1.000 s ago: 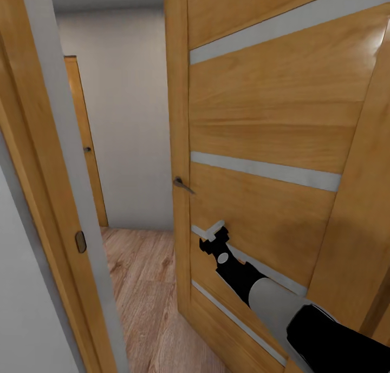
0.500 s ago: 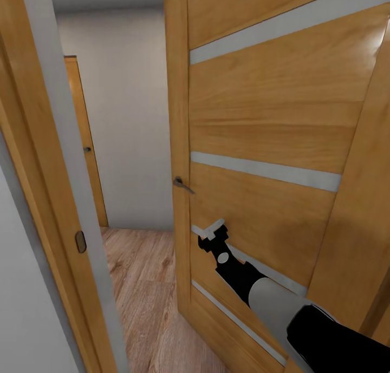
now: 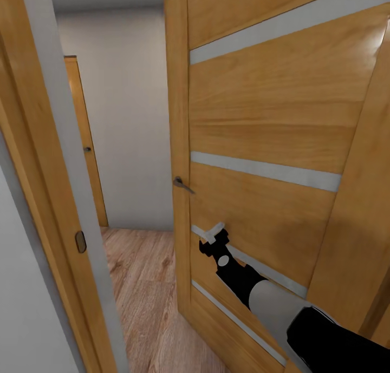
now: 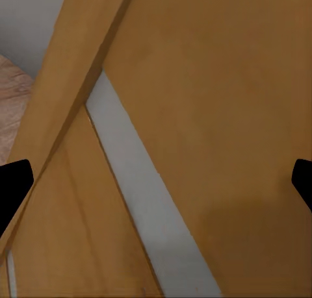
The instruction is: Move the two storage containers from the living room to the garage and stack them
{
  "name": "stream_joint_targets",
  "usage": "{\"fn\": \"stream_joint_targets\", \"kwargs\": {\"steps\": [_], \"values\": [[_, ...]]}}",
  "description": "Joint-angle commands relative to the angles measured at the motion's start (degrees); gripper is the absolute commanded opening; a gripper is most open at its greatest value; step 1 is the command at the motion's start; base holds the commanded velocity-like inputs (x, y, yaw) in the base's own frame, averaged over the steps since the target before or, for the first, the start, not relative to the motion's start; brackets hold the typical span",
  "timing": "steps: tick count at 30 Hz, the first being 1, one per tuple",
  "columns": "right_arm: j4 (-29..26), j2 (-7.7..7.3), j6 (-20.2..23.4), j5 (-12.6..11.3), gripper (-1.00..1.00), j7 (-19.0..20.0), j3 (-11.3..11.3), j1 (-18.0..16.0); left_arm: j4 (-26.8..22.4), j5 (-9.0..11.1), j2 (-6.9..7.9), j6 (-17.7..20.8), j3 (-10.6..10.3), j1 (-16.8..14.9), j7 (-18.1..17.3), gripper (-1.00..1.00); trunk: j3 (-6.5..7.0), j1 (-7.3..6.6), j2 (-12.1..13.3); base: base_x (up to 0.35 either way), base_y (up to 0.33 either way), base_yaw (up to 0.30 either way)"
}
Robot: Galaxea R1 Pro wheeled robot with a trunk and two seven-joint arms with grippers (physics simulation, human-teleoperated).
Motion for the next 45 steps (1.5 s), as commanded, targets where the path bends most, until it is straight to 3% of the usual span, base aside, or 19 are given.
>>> {"fn": "stream_joint_targets", "kwargs": {"steps": [1, 17, 20, 25, 31, 32, 45], "values": [[0.09, 0.01, -0.06, 0.3, 1.0, -0.32, 0.2, -0.06, -0.03, 0.23, 0.0, -0.11, -0.08, -0.01, 0.06, 1.0, -0.06, 0.0, -0.03, 0.0, 0.0, 0.0], [2.17, 0.01, -0.7, 0.41, 1.0, -0.85, 0.26, 0.04, 0.0, 0.01, 0.0, -0.12, -0.19, -0.01, 0.06, 1.0, -0.06, 0.0, -0.03, 0.0, -0.044, 0.0], [2.21, 0.01, -0.69, 0.35, 1.0, -0.63, 2.83, 0.04, -0.03, -0.04, 0.0, -0.12, -0.15, -0.01, 0.06, 1.0, -0.06, 0.0, -0.03, 0.0, -0.168, 0.0], [2.19, 0.01, -0.51, 0.49, 1.0, -0.63, 3.64, 0.04, 0.01, -0.04, 0.0, -0.12, -0.11, -0.01, 0.06, 1.0, -0.06, 0.0, -0.03, 0.0, -0.017, 0.0], [2.22, 0.01, -0.62, 0.86, 1.0, -0.82, 3.58, 0.07, 0.01, 0.04, 0.0, -0.12, -0.09, -0.01, 0.06, 1.0, -0.06, 0.0, -0.03, 0.0, -0.002, 0.0], [2.22, 0.01, -0.6, 0.95, 1.0, -0.87, 0.43, 0.11, 0.01, 0.04, 0.0, -0.12, -0.09, -0.01, 0.06, 1.0, -0.06, 0.0, -0.03, 0.0, 0.0, 0.0], [2.11, 0.01, -1.13, 0.49, 1.0, -1.19, 0.53, 0.22, 0.01, 0.05, 0.0, -0.12, -0.11, -0.01, 0.06, 1.0, -0.06, 0.0, -0.03, 0.0, 0.0, 0.009]]}}
